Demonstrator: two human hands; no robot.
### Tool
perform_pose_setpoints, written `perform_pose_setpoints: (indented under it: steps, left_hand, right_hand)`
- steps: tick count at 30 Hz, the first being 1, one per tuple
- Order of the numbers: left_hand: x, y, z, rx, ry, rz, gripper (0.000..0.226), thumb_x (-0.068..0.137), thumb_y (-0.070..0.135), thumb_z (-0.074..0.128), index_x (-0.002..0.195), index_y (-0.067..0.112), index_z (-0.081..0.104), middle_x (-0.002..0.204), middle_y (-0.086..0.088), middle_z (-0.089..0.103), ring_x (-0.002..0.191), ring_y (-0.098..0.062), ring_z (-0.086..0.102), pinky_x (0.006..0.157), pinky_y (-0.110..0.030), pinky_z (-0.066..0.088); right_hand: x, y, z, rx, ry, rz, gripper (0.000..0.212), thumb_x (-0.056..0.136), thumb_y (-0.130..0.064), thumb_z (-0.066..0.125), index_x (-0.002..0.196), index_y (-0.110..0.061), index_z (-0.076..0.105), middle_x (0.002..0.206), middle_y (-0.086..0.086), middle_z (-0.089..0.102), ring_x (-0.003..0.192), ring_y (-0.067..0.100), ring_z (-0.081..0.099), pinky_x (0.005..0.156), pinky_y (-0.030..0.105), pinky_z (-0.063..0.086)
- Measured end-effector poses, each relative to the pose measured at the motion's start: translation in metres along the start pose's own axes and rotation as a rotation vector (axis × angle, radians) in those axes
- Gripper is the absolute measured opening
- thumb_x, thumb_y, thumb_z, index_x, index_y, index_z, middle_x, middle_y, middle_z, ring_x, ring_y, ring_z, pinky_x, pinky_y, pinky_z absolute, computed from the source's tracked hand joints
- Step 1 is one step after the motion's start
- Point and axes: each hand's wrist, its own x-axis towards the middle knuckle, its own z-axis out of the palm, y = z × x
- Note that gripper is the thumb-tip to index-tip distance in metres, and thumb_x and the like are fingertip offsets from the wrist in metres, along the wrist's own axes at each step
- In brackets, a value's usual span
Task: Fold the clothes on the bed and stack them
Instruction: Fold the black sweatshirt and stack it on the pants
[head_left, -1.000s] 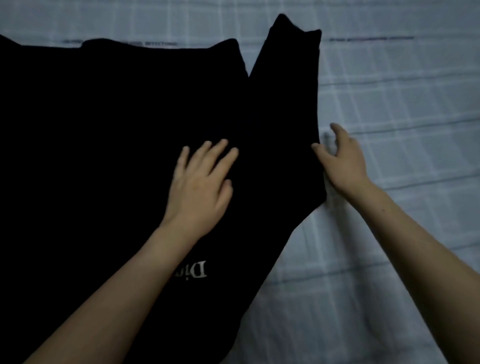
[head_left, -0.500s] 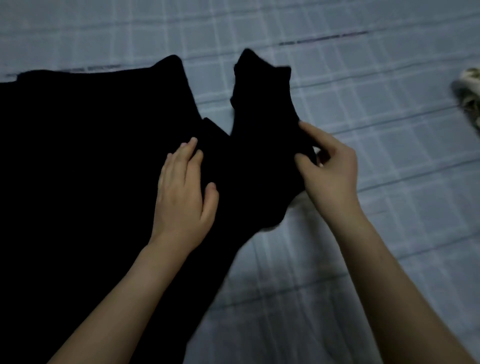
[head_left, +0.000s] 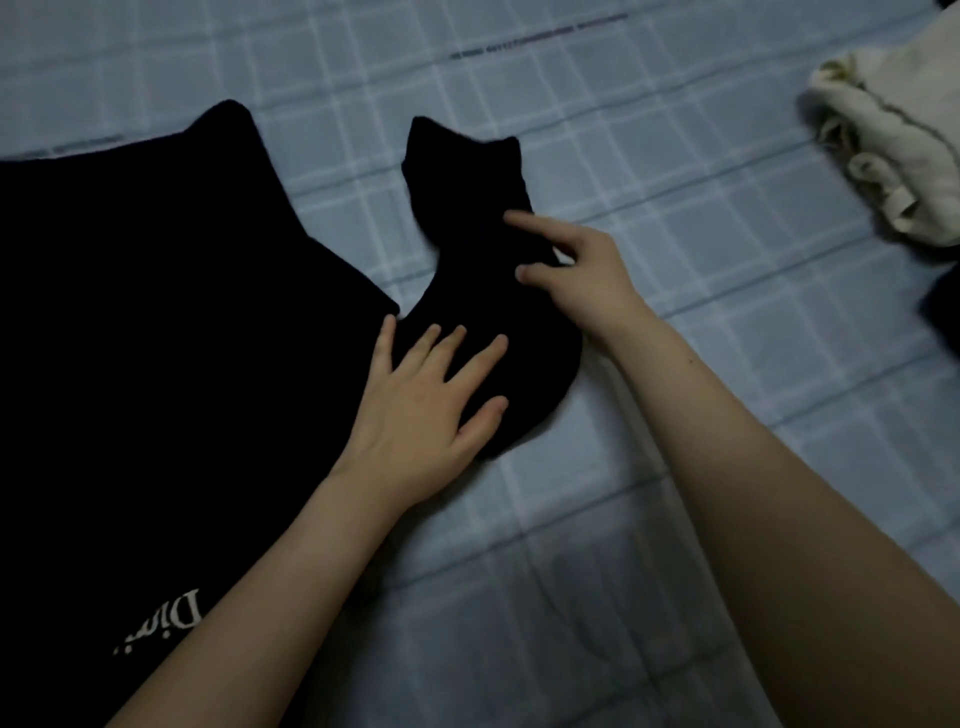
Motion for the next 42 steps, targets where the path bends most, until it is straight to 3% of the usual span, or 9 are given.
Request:
perform_pose_setpoints:
  steps: [3, 9, 12, 16, 21, 26, 31, 39, 42]
  left_hand:
    - [0.003, 0.011, -0.010, -0.225, 0.078, -0.030, 0.066, 0.091, 0.061, 0.008, 0.154, 0.040, 0.015, 0.159, 0.003, 0.030, 0.149, -0.015, 0.020, 0.121, -0.050, -0.004]
    - [0.015, 0.049, 0.003, -0.225, 0.068, 0.168, 0.056, 0.099, 0.055, 0.014, 0.153, 0.043, 0.014, 0.162, 0.001, 0.021, 0.151, -0.019, 0.013, 0.121, -0.049, 0.003]
    - [0.020, 0.057, 0.027, -0.032, -0.088, 0.167, 0.058, 0.097, 0.058, 0.007, 0.152, 0.044, -0.003, 0.165, -0.001, -0.001, 0.152, -0.019, -0.006, 0.121, -0.047, -0.002]
    - [0.019, 0.067, 0.025, -0.057, -0.027, 0.217, 0.070, 0.091, 0.068, 0.019, 0.154, 0.038, 0.016, 0.163, -0.011, 0.016, 0.151, -0.028, 0.012, 0.120, -0.054, 0.008]
    - [0.010, 0.112, 0.030, 0.087, -0.148, 0.276, 0.080, 0.093, 0.066, 0.031, 0.154, 0.034, -0.009, 0.164, -0.008, -0.008, 0.151, -0.030, -0.008, 0.121, -0.050, -0.001]
    - [0.015, 0.115, 0.006, -0.176, 0.096, 0.411, 0.059, 0.098, 0.047, 0.027, 0.153, 0.025, 0.026, 0.154, -0.008, 0.039, 0.141, -0.028, 0.037, 0.116, -0.049, 0.027]
    - [0.014, 0.112, 0.021, -0.009, -0.250, 0.480, 0.072, 0.088, 0.073, 0.006, 0.152, 0.040, 0.000, 0.165, 0.000, 0.005, 0.151, -0.016, 0.000, 0.122, -0.038, -0.004]
    - [0.030, 0.116, 0.041, -0.058, 0.026, 0.417, 0.059, 0.101, 0.054, 0.022, 0.155, 0.029, 0.022, 0.163, -0.003, 0.018, 0.151, -0.023, 0.013, 0.122, -0.047, 0.009]
    - [0.038, 0.118, 0.045, -0.095, -0.020, 0.359, 0.058, 0.100, 0.051, 0.030, 0.154, 0.034, 0.020, 0.164, 0.003, 0.013, 0.151, -0.016, 0.007, 0.122, -0.042, 0.003]
  right_hand:
    - [-0.027, -0.013, -0.033, 0.157, 0.318, -0.074, 0.058, 0.079, 0.017, 0.060, 0.129, -0.013, 0.063, 0.125, -0.004, 0.064, 0.105, -0.011, 0.060, 0.086, 0.007, 0.046]
    - [-0.128, 0.044, -0.079, 0.077, 0.701, 0.040, 0.071, 0.079, 0.013, 0.067, 0.140, -0.020, 0.052, 0.136, -0.004, 0.052, 0.123, -0.004, 0.052, 0.093, 0.014, 0.049]
    - [-0.148, 0.079, -0.083, 0.089, 0.638, 0.265, 0.076, 0.082, 0.011, 0.068, 0.148, -0.018, 0.043, 0.146, 0.004, 0.049, 0.120, -0.012, 0.050, 0.092, 0.002, 0.042]
    - [-0.131, 0.091, -0.098, 0.386, 0.616, 0.305, 0.073, 0.090, -0.002, 0.067, 0.145, -0.040, 0.038, 0.138, 0.014, 0.056, 0.126, 0.025, 0.056, 0.100, 0.046, 0.053]
    - [-0.124, 0.077, -0.106, 0.299, 0.705, 0.201, 0.067, 0.083, 0.012, 0.067, 0.142, -0.015, 0.051, 0.105, -0.007, 0.062, 0.069, -0.006, 0.065, 0.069, 0.012, 0.052]
    - [-0.156, 0.071, -0.136, 0.065, 0.846, -0.091, 0.060, 0.080, 0.002, 0.072, 0.130, -0.029, 0.060, 0.114, -0.013, 0.054, 0.085, 0.001, 0.059, 0.073, 0.012, 0.047]
    - [-0.182, 0.108, -0.140, 0.139, 0.740, 0.335, 0.063, 0.083, 0.008, 0.071, 0.139, -0.014, 0.053, 0.119, 0.020, 0.065, 0.079, 0.021, 0.068, 0.085, 0.037, 0.059]
    - [-0.163, 0.132, -0.152, 0.569, 0.822, 0.439, 0.083, 0.092, -0.011, 0.068, 0.156, -0.010, 0.015, 0.122, 0.014, 0.064, 0.099, 0.015, 0.071, 0.084, 0.032, 0.059]
    - [-0.148, 0.116, -0.142, 0.685, 0.823, 0.404, 0.069, 0.092, -0.007, 0.067, 0.150, 0.001, 0.030, 0.128, 0.008, 0.060, 0.109, 0.015, 0.066, 0.088, 0.032, 0.058]
